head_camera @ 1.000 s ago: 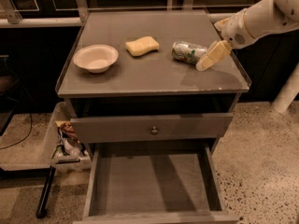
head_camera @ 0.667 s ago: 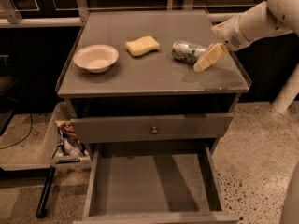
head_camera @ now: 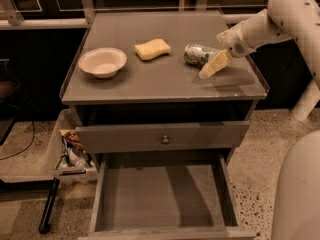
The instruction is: Place 7up can into middle drawer
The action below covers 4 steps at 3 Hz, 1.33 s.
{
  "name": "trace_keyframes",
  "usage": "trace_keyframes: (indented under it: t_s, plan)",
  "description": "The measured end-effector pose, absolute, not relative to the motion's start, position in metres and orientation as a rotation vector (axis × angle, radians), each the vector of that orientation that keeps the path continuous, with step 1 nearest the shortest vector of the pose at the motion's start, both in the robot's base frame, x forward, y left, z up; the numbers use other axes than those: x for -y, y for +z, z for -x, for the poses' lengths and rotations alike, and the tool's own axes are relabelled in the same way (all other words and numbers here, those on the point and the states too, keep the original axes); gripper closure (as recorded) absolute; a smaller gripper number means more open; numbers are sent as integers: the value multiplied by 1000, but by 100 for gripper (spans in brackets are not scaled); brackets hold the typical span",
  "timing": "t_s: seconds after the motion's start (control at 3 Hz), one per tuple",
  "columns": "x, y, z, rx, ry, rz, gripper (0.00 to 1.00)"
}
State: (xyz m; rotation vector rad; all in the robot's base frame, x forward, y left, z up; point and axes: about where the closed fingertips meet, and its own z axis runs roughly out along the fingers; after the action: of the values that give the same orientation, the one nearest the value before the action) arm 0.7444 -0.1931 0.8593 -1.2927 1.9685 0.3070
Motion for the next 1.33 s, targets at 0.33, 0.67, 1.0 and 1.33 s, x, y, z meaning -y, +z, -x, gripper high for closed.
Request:
trace_keyframes:
  t_s: [0.33,0.67,1.0,1.33]
  plan:
    - [193,859,-744,-1968,307,1293,18]
    - [193,859,-744,-1968,307,1293,42]
    - [193,859,-744,-1968,307,1293,65]
    - [193,859,-744,-1969,307,1293,88]
